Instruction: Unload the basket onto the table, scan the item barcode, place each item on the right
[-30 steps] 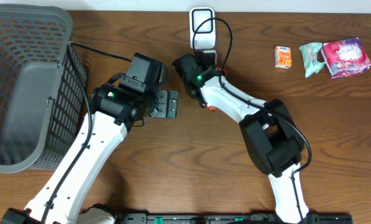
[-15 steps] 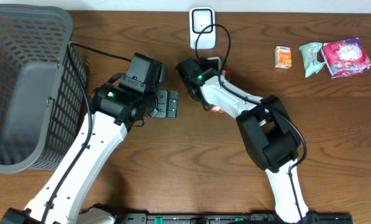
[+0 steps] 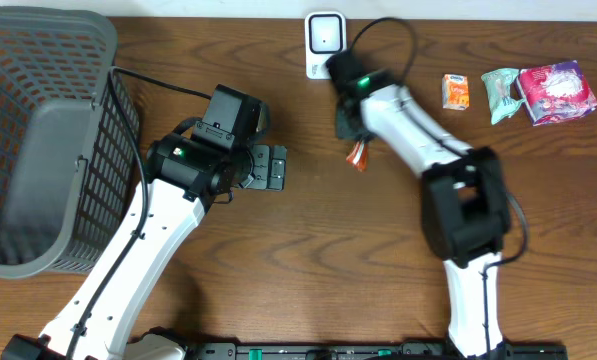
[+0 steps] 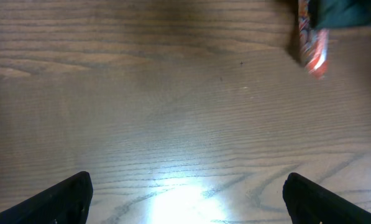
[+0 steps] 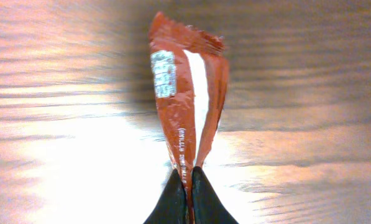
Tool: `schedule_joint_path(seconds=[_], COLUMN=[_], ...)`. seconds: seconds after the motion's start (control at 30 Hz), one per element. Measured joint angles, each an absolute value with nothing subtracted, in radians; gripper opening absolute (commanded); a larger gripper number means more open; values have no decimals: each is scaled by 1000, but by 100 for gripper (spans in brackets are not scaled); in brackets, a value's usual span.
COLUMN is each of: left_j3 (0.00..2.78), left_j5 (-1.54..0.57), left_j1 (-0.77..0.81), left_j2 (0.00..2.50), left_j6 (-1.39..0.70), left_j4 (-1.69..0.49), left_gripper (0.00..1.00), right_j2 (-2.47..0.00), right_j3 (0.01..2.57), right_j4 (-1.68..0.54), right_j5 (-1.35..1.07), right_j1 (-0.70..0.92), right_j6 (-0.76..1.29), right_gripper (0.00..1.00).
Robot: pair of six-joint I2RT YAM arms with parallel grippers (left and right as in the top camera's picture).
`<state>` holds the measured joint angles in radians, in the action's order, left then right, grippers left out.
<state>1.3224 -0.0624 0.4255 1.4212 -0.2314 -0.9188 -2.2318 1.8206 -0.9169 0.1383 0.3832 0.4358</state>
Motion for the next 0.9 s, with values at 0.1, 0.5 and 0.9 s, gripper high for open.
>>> schedule_joint_path(seconds=[0.1,0.5,0.9], left_j3=[1322,1322,1322], left_j5=[-62,-62,-62], left_j1=[426,426,426], left_j2=[1421,1421,1421], left_j6=[-231,-231,-231], left_j4=[-919,-919,-919], left_gripper=[98,98,98], right_j2=[-2188,-2168,-2160], right_j3=[1835,1560,1599], right_j4=[-932,-778,-975], right_j5=[-115,-855,-702], right_j1=[302,54,-107], right_j6=[373,223,222], right_gripper=[1,2,58])
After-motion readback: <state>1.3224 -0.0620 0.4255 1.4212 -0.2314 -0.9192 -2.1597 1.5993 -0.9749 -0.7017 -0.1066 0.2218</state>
